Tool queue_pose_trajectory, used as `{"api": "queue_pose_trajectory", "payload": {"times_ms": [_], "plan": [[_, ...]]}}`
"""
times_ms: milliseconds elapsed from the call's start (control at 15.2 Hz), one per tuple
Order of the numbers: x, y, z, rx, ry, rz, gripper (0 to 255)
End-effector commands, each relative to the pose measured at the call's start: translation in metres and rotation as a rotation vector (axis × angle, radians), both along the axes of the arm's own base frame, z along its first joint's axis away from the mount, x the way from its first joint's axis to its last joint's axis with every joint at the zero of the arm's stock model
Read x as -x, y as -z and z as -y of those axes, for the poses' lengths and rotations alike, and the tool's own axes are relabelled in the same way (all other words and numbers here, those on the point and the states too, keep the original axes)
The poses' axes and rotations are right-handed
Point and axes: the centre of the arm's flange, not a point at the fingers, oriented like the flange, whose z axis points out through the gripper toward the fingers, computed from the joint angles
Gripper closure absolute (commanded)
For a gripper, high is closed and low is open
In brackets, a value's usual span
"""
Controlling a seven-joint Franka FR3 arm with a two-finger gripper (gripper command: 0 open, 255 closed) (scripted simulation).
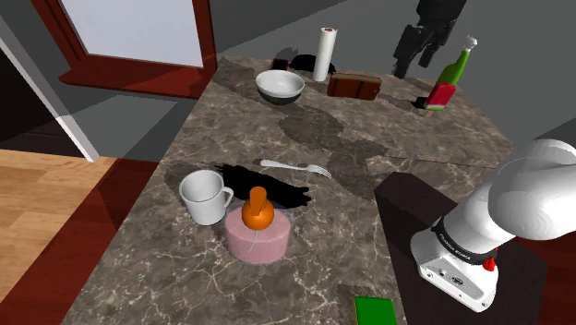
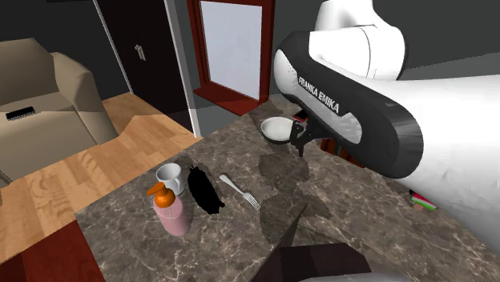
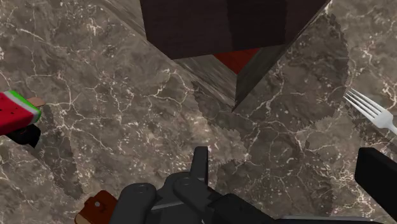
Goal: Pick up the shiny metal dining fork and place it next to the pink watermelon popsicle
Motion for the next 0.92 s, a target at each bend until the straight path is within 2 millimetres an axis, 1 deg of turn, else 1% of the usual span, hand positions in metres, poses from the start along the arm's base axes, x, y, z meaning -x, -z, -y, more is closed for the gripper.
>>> {"api": "queue_pose_trajectory", "payload": {"times_ms": [0,396,858], "plan": [[0.0,0.0,0.0,0.0,0.0,0.0,0],[-0.037,0.06,-0.034,-0.042,-0.126,-0.032,0],[-0.072,0.128,-0.082,-0.091,-0.273,-0.069,0]]}}
